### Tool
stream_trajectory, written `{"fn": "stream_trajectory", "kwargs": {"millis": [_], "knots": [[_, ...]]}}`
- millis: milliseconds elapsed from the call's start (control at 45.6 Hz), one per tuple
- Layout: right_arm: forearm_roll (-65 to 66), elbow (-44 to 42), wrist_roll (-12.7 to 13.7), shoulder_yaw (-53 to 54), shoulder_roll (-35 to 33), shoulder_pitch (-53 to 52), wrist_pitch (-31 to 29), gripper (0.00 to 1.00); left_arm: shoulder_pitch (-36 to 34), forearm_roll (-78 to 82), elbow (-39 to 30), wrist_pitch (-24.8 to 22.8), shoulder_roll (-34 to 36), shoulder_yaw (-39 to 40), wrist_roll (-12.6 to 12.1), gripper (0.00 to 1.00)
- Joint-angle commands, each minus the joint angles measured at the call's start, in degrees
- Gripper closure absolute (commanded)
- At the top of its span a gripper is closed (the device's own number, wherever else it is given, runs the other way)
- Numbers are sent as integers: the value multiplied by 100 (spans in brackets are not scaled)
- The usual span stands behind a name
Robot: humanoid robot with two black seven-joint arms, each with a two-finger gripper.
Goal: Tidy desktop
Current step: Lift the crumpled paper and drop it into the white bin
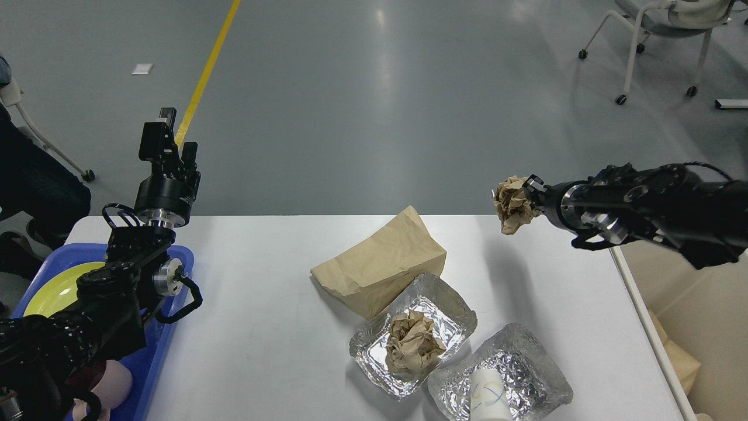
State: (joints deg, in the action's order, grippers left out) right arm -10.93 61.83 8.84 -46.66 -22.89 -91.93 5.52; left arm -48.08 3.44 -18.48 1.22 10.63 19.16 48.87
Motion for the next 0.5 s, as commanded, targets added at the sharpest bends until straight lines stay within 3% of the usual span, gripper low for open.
{"fn": "stream_trajectory", "kwargs": {"millis": [0, 241, 482], "knots": [[3, 470, 13, -53, -523, -948, -639, 100, 0, -1, -6, 1, 0, 0, 0, 3], [-15, 769, 39, -71, -1253, -1969, -1448, 100, 0, -1, 2, 1, 0, 0, 0, 3], [-32, 199, 39, -527, -1473, -1522, -984, 100, 0, -1, 2, 1, 0, 0, 0, 3]]}}
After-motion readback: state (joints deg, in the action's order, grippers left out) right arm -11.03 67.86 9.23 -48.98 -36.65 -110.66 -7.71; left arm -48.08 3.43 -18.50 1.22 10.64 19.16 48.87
